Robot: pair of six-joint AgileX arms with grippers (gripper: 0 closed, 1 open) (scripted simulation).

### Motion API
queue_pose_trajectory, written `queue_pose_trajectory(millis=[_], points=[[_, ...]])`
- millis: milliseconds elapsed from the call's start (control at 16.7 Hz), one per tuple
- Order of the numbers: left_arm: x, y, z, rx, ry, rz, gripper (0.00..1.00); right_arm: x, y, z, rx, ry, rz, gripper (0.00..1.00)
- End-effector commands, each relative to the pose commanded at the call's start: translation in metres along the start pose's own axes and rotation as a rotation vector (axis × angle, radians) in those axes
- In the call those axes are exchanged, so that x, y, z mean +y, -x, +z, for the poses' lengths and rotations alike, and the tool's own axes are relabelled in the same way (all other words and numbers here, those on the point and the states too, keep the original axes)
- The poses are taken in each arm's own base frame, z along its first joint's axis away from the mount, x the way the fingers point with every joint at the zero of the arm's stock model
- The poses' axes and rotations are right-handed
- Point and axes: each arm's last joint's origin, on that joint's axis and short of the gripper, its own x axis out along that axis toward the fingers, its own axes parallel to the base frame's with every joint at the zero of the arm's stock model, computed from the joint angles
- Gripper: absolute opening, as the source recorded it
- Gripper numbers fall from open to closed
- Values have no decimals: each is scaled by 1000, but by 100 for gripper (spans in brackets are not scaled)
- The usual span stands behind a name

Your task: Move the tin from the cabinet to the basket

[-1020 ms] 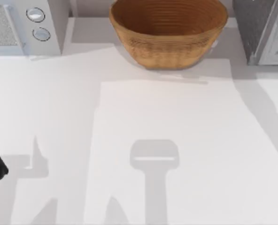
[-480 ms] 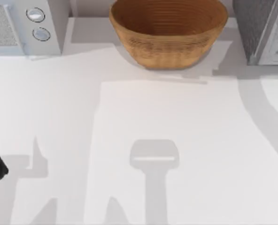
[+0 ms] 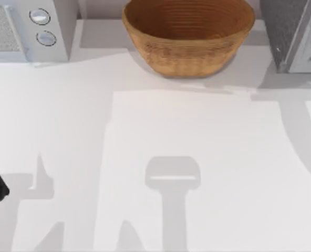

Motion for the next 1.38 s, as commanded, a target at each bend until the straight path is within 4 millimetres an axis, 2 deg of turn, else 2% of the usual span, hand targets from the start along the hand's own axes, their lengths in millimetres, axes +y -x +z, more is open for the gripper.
queue_pose_trajectory(millis=[120, 240, 660, 840, 960, 1080, 1380], points=[[0, 0, 0, 0, 0, 0, 100, -8, 8, -33, 20, 6, -3, 0], [0, 0, 0, 0, 0, 0, 100, -16, 16, -75, 47, 12, -6, 0], [0, 0, 0, 0, 0, 0, 100, -38, 44, -255, 108, 12, -8, 0], [0, 0, 0, 0, 0, 0, 100, -43, 50, -315, 86, 5, -3, 0], [0, 0, 0, 0, 0, 0, 100, -45, 52, -341, 56, 2, 0, 0], [0, 0, 0, 0, 0, 0, 100, -47, 53, -356, 28, 2, 2, 0], [0, 0, 0, 0, 0, 0, 100, -47, 53, -362, 15, 2, 3, 0]])
